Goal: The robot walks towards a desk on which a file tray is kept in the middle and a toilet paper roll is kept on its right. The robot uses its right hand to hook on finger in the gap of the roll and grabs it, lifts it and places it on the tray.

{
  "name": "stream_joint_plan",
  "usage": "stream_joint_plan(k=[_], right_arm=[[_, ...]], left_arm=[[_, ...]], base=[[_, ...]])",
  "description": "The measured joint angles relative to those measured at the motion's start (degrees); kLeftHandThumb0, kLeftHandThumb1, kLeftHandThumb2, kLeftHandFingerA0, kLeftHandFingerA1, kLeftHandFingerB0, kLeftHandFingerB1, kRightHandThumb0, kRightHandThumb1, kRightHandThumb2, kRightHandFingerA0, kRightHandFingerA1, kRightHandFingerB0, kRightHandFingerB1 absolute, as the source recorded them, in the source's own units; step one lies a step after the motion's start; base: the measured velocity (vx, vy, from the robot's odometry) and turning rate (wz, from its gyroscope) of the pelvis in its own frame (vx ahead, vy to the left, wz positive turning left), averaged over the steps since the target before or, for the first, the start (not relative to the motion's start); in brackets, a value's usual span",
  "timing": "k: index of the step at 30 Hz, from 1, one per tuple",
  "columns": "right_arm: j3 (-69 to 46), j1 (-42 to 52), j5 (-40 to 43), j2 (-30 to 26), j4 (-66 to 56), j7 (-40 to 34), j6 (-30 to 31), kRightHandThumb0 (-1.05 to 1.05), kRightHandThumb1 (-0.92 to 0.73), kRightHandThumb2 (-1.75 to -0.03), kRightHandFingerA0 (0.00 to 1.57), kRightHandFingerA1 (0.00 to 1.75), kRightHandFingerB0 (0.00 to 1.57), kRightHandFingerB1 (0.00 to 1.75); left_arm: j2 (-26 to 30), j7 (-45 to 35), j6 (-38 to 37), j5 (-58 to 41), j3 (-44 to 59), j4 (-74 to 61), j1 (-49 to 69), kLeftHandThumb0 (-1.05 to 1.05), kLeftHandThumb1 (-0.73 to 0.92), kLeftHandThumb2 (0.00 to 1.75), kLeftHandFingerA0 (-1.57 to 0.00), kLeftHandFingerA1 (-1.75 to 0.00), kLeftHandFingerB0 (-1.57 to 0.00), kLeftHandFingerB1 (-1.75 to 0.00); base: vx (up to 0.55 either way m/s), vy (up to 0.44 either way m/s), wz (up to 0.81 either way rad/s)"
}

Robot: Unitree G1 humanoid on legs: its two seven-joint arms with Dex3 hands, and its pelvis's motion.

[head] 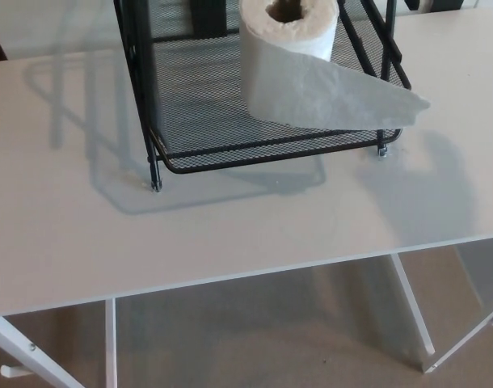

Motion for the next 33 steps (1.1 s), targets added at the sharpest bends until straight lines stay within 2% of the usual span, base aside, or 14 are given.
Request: stream_joint_plan(k=[3,6,9,10,13,15,17,18,21,22,25,26,32,33], right_arm=[[-5.4,7.2,0.1,0.0,-0.5,-0.8,-0.2,-0.59,-0.72,-0.62,0.62,0.54,0.24,0.29],[-10.4,14.4,0.5,0.7,-0.1,-2.3,-0.6,-0.59,-0.57,-0.9,0.55,0.66,0.26,0.46],[-15.0,20.8,1.0,2.9,0.6,-4.3,-1.2,-0.45,-0.77,-0.62,0.45,0.52,0.25,0.31],[-16.1,22.3,1.1,3.6,0.7,-4.9,-1.3,-0.29,-0.52,-0.96,0.9,1.03,0.14,0.52],[-19.3,27.1,1.6,6.4,1.6,-6.8,-1.9,-0.49,-0.78,-0.63,0.87,1.17,0.23,0.31],[-21.2,30.4,1.9,8.6,2.5,-8.2,-2.3,-0.51,-0.64,-0.85,0.83,1.09,0.2,0.43],[-22.9,33.2,2.0,11.0,2.9,-9.5,-2.6,-0.39,-0.72,-0.61,0.5,0.85,0.31,0.32],[-24.3,34.5,2.1,12.8,2.9,-10.2,-2.6,-0.39,-0.7,-0.61,0.59,1.2,0.32,0.31],[-28.1,37.5,2.7,18.0,2.9,-12.2,-2.6,-0.52,-0.55,-0.84,0.6,0.81,0.22,0.45],[-29.1,38.4,2.9,19.5,2.9,-12.9,-2.6,-0.47,-0.68,-0.62,0.3,0.54,0.23,0.36],[-32.1,41.7,3.3,23.9,3.4,-15.0,-2.5,-0.71,-0.67,-0.99,0.54,0.7,0.05,0.32],[-32.5,43.0,3.3,25.3,3.4,-15.7,-2.3,-0.52,-0.66,-0.64,0.31,0.77,0.09,0.18],[-35.8,50.3,4.0,32.8,7.3,-20.4,-0.8,-0.57,-0.62,-0.8,0.02,0.37,0.0,0.05],[-36.1,51.0,4.2,33.4,8.1,-20.9,-0.6,-0.5,-0.69,-0.61,0.0,0.38,0.0,0.17]], left_arm=[[0.0,0.0,0.0,0.0,0.0,0.0,-0.1,-0.54,0.63,1.28,-0.21,-0.7,-0.06,-0.64],[0.0,0.0,0.0,0.0,0.0,0.0,-0.2,-0.55,0.62,1.27,-0.19,-0.68,-0.04,-0.63],[-0.1,0.0,0.0,0.0,0.0,0.0,-0.3,-0.84,0.83,0.93,-0.37,-0.91,-0.17,-0.81],[-0.1,0.0,0.0,0.0,0.0,0.0,-0.3,-0.53,0.65,1.29,-0.2,-0.69,-0.05,-0.63],[-0.1,0.0,0.0,0.0,0.0,0.0,-0.5,-0.53,0.65,1.3,-0.2,-0.69,-0.05,-0.63],[-0.1,0.0,0.0,0.0,0.0,0.0,-0.6,-0.53,0.64,1.29,-0.21,-0.69,-0.08,-0.64],[-0.1,0.0,0.0,0.0,0.0,0.0,-0.6,-0.53,0.64,1.29,-0.23,-0.7,-0.1,-0.65],[-0.1,0.0,0.0,0.0,0.0,0.0,-0.6,-0.82,0.81,0.96,-0.39,-0.99,-0.21,-0.88],[-0.1,0.0,0.0,0.0,0.0,0.0,-0.7,-0.82,0.81,0.94,-0.41,-0.94,-0.23,-0.83],[-0.1,0.0,0.0,0.0,0.0,0.0,-0.7,-0.82,0.81,0.95,-0.39,-0.95,-0.21,-0.84],[-0.2,0.0,0.0,0.0,0.0,0.0,-0.8,-0.81,0.82,0.95,-0.38,-0.93,-0.21,-0.82],[-0.2,0.0,0.0,0.0,0.0,0.0,-0.8,-0.8,0.75,1.09,-0.46,-0.9,-0.26,-0.79],[-0.2,0.0,0.0,0.0,0.0,0.0,-1.3,-0.82,0.71,1.15,-0.4,-0.86,-0.19,-0.76],[-0.2,0.0,0.0,0.0,0.0,0.0,-1.4,-0.84,0.78,0.97,-0.33,-0.99,-0.14,-0.88]], base=[[0.0,0.0,0.0],[0.0,0.0,0.0],[0.0,0.0,0.0],[0.0,0.0,0.0],[0.0,0.0,0.0],[0.0,0.0,0.0],[0.0,0.0,0.0],[0.0,0.0,0.0],[0.0,0.0,0.0],[0.0,0.0,0.0],[0.0,0.0,0.0],[0.0,0.0,0.0],[0.0,0.0,0.0],[0.0,0.0,0.0]])
